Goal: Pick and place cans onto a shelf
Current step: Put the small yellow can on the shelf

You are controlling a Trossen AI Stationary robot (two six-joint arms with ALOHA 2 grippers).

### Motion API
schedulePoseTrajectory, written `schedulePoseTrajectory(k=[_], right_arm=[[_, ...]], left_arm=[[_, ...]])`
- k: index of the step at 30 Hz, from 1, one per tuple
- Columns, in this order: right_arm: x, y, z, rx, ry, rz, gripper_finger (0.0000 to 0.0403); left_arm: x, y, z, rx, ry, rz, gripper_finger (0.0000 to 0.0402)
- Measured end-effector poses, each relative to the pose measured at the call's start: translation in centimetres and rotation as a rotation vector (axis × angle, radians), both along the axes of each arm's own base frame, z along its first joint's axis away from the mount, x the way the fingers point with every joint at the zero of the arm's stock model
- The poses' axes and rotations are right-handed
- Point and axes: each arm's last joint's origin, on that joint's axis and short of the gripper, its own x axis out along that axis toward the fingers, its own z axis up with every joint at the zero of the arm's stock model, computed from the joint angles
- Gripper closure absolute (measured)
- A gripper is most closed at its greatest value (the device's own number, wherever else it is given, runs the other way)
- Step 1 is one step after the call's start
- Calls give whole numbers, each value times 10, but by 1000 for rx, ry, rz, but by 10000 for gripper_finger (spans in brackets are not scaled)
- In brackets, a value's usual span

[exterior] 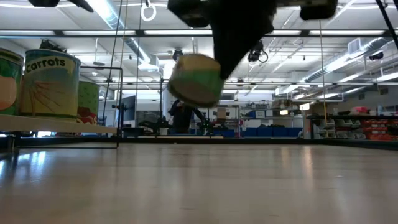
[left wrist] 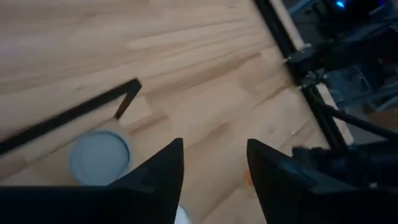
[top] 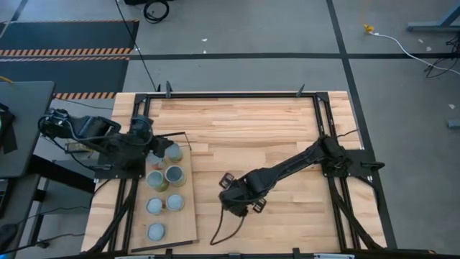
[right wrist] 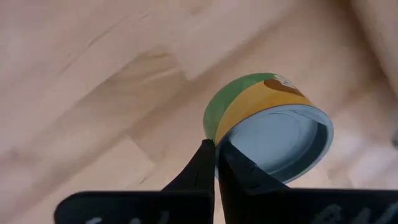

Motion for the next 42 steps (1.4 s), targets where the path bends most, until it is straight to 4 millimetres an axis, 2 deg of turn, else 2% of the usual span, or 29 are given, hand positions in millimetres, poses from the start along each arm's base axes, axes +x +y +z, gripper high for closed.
schedulePoseTrajectory(k=[3,5,8,17,22,27,30,32,37,42], right_arm=[[1,1,-14,-8,67,143,396],[3,1,-25,-33,105,176,395],[8,-2,-39,-39,121,139,395],[11,-12,-50,-21,179,68,389],[10,-9,-51,-13,183,76,348],[8,-1,-50,0,168,40,288],[7,6,-41,-15,146,-53,252],[5,12,-29,-23,132,-116,230],[-3,29,20,36,90,-306,182],[-24,40,66,98,69,-539,150]], left_arm=[[8,-2,-7,-24,27,33,215],[13,-4,-9,-18,37,38,214],[21,-7,-11,13,51,15,216],[42,-15,-11,114,28,-95,216],[43,-15,-11,126,23,-98,213],[45,-23,-8,206,10,-191,196],[52,-31,-8,289,-1,-233,179],[58,-37,-9,336,-7,-258,169],[78,-50,-15,429,-3,-332,159],[111,-56,-24,476,-21,-457,159]])
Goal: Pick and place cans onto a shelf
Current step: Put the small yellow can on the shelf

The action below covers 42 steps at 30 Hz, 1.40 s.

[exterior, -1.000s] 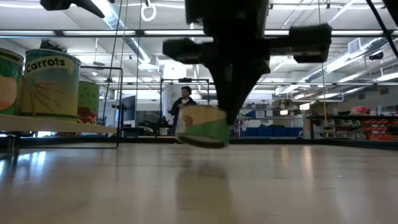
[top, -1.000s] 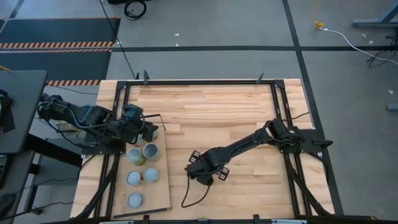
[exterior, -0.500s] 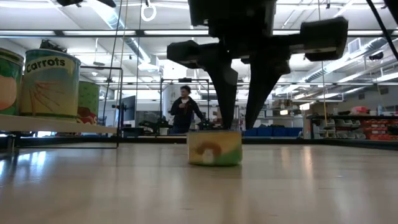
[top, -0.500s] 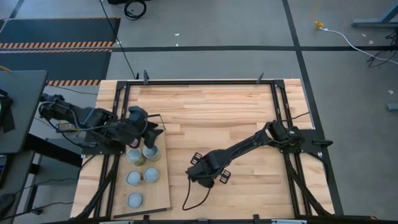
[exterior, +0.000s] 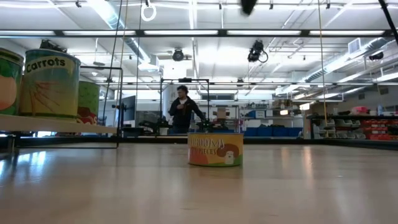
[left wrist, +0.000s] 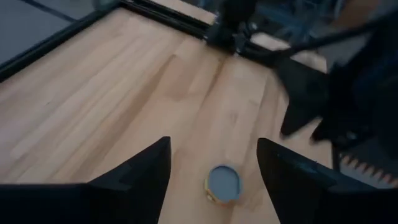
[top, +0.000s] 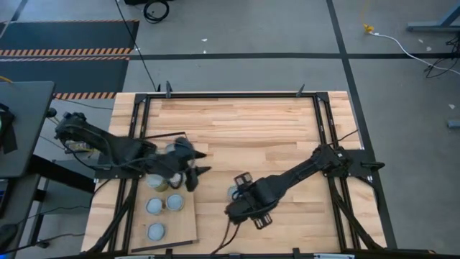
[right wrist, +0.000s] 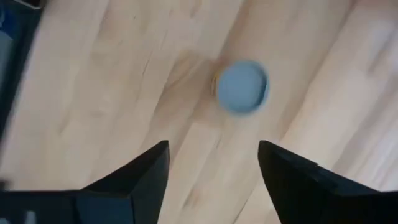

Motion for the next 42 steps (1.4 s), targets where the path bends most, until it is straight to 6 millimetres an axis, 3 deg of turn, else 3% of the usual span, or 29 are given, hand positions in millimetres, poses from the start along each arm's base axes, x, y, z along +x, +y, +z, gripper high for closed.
schedulePoseTrajectory(k=[4,9,16,20,26,33,42], right_arm=[[-30,5,34,68,-54,-160,143],[-92,4,97,156,-242,-336,142],[-153,-17,137,166,-537,-574,142],[-170,-33,135,144,-559,-601,142],[-196,-52,117,84,-506,-560,135],[-214,-64,88,65,-362,-535,79],[-220,-72,75,66,-304,-550,18]], left_arm=[[27,2,-22,75,89,-47,159],[54,-6,-54,94,187,-126,153],[83,-27,-99,124,259,-234,91],[95,-29,-125,131,329,-237,62],[98,-42,-151,81,416,-324,58],[103,-46,-174,96,466,-308,54],[117,-41,-214,84,558,-312,49]])
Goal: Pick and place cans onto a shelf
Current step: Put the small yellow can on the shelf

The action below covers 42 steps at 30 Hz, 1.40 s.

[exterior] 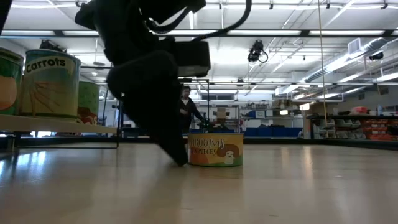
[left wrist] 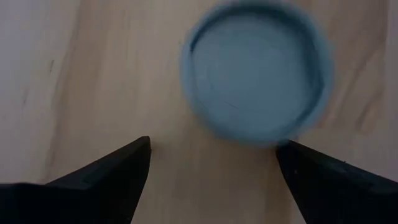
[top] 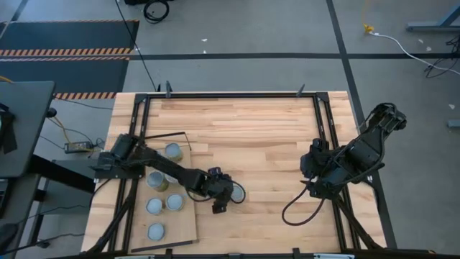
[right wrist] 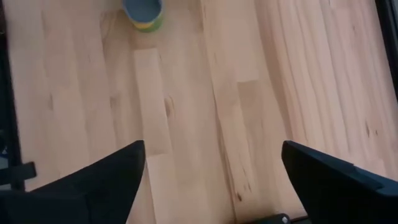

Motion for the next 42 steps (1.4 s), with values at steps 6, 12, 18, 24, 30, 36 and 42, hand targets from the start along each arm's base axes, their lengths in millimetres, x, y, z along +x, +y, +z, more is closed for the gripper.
schedulePoseTrajectory(k=[6,12,18,24,30,36,42], right_arm=[[2,-1,-8,-8,26,-25,18],[10,-1,-19,-16,-3,-40,20],[34,-2,-78,-37,-30,-27,20],[72,-10,-154,-88,-102,-55,21],[97,-6,-186,-18,10,-53,25],[105,1,-180,4,0,-36,29],[97,-1,-163,13,-40,-28,29]], left_arm=[[10,-4,-2,-35,-90,-2,48],[18,-6,-9,-30,-158,-38,48],[28,-12,-17,-9,-258,-80,49],[33,-15,-21,-24,-303,-83,49],[35,-16,-23,-22,-333,-72,52],[35,-11,-20,52,-369,57,108],[39,-22,33,-18,-380,11,114]])
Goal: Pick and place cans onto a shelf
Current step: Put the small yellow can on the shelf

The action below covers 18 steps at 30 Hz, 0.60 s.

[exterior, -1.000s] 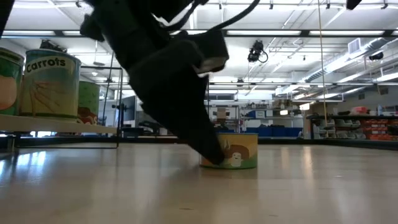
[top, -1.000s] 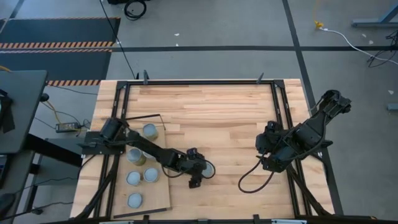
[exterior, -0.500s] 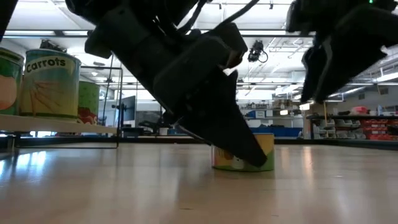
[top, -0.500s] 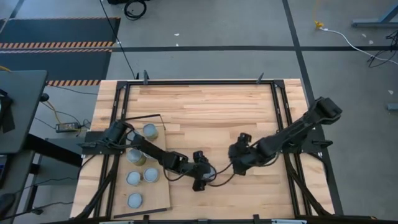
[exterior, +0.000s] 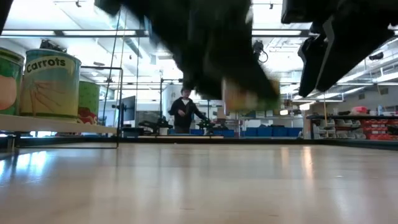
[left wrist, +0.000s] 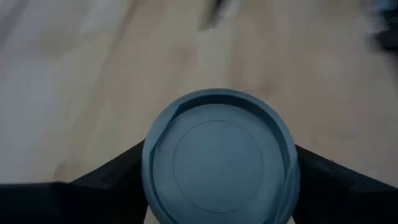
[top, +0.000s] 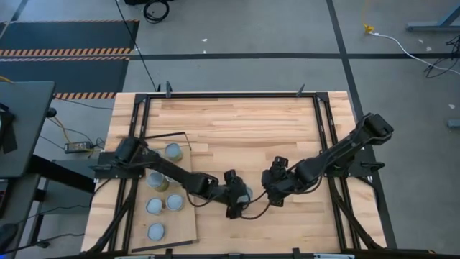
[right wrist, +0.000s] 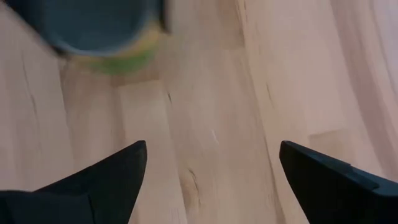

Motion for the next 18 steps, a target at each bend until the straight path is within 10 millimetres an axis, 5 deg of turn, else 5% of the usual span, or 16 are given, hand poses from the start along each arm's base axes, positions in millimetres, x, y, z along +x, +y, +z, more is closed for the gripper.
schedulePoseTrajectory(k=[5,10,14,18], right_arm=[[-3,-1,7,0,-21,1,29],[-1,0,5,-15,-17,35,30],[0,-1,5,-6,-23,17,30],[2,-2,6,10,-58,-33,30]], left_arm=[[-18,-18,68,19,82,-129,114],[-58,-29,120,244,197,-372,114],[-90,-21,135,362,357,-563,114],[-107,-12,128,478,554,-715,114]])
